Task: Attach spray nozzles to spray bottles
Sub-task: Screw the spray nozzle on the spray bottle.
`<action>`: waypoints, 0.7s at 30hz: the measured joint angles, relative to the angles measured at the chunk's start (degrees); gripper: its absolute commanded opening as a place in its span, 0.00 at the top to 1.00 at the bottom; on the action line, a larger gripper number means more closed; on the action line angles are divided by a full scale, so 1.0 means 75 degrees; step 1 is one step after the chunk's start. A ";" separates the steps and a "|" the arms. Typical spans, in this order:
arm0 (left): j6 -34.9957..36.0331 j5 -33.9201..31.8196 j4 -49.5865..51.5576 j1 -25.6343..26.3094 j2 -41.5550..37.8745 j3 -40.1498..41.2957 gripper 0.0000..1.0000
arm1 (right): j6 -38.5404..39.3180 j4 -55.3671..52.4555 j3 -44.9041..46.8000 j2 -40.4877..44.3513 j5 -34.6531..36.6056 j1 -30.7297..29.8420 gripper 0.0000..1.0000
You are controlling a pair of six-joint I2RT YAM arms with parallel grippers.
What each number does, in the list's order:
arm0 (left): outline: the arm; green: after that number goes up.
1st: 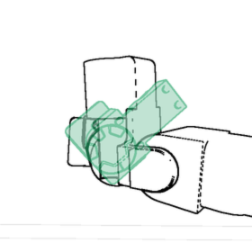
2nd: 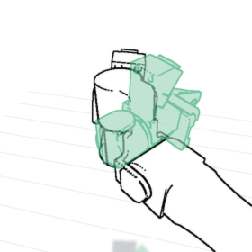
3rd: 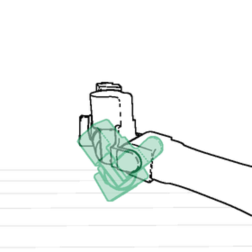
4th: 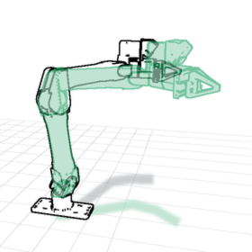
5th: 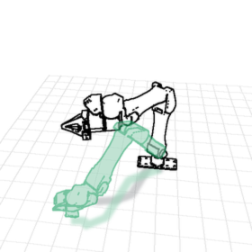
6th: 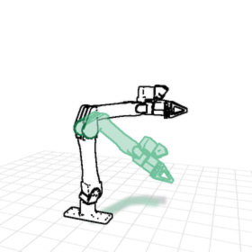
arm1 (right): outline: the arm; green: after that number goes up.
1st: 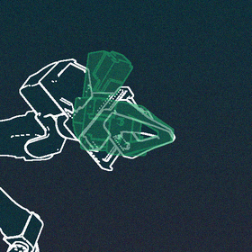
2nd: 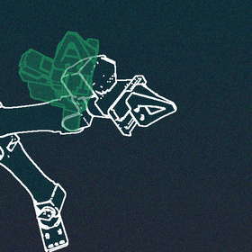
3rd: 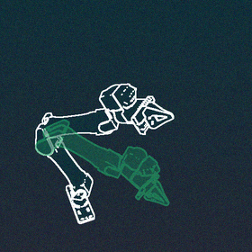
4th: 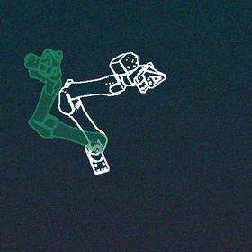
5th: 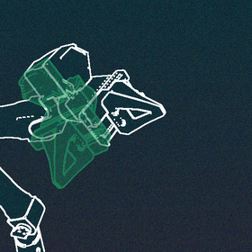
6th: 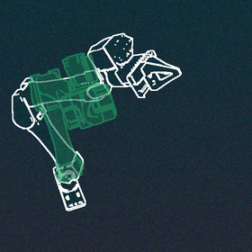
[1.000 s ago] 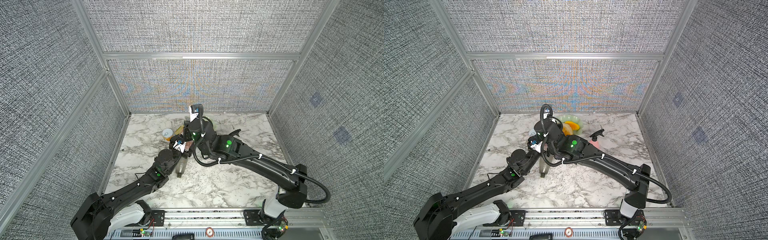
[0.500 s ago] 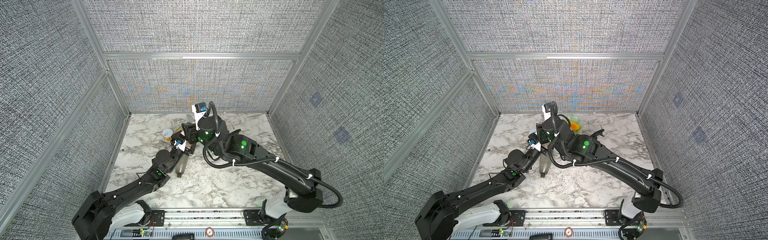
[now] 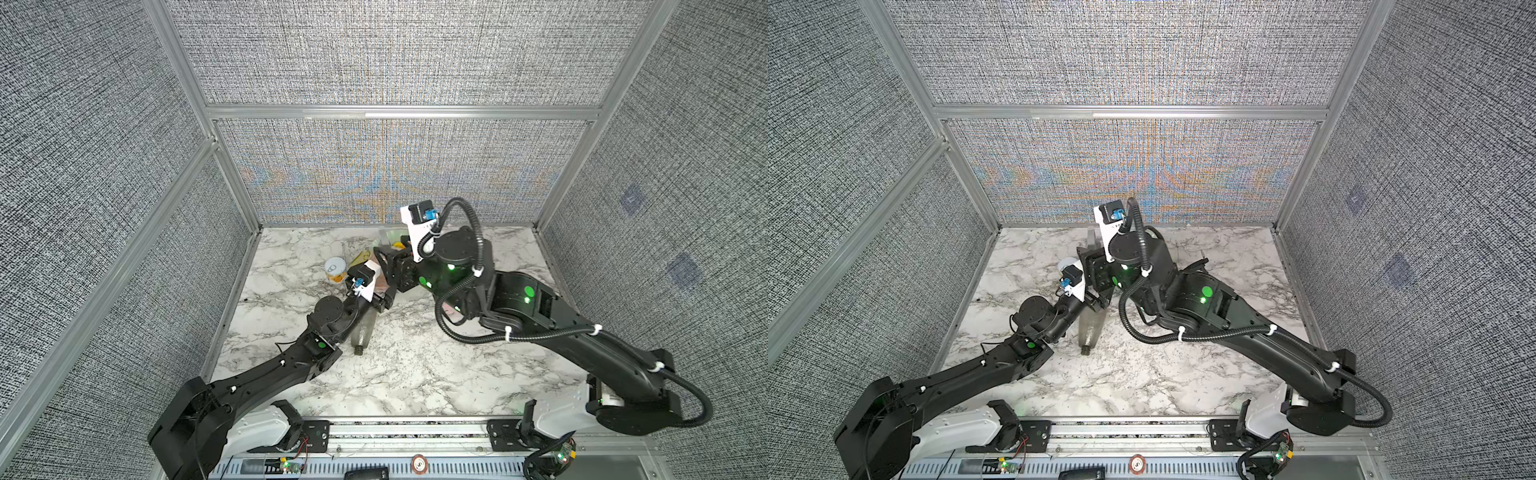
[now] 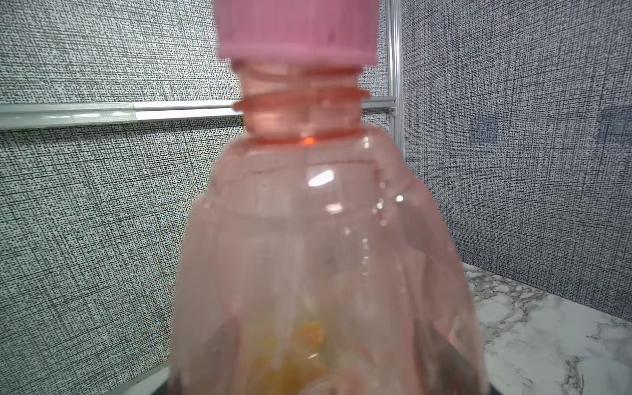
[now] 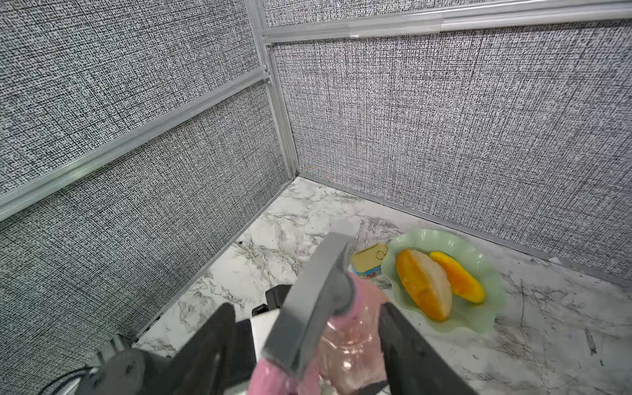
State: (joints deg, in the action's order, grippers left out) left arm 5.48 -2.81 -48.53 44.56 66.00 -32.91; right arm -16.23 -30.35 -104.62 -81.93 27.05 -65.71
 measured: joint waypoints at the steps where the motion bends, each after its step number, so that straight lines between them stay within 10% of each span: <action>1: -0.0032 0.0087 0.0055 0.0003 -0.0015 -0.0050 0.36 | 0.0105 0.0003 0.0134 0.0233 0.0003 0.0003 0.32; 6: -0.0192 0.0930 0.0571 0.0003 -0.0017 -0.0428 0.35 | 0.0769 0.0224 0.1443 0.1588 -0.0615 0.0510 0.32; 12: -0.0425 0.2224 0.1440 0.0003 -0.0009 -0.0959 0.31 | 0.1265 0.0495 0.3652 0.2868 -0.3573 0.2873 0.09; 21: -0.0743 0.3325 0.2090 -0.0003 0.0274 -0.1247 0.27 | 0.1580 0.1661 0.4386 0.2361 -0.6688 0.3506 0.04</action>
State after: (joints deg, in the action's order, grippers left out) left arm -0.10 22.13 -32.86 44.53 68.05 -42.26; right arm -4.38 -17.89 -71.72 -64.23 -23.11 -39.42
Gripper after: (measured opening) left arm 0.777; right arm 0.957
